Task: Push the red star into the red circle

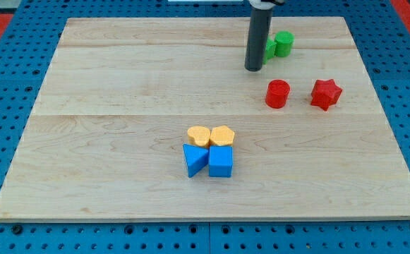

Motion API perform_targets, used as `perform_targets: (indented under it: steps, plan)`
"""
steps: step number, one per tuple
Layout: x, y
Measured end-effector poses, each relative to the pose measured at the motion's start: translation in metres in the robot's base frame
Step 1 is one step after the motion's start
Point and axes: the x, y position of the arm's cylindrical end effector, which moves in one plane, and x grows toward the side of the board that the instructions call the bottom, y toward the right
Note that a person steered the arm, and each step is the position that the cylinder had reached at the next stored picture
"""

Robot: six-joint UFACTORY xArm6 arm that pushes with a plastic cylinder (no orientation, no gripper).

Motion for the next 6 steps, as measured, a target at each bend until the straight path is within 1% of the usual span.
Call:
perform_targets:
  steps: [1,2,3,4,5,6]
  plan:
    - [-0.023,0.025]
    - [-0.035,0.048]
    - [-0.013,0.088]
    - [0.004,0.159]
    - [0.056,0.164]
    - [0.091,0.133]
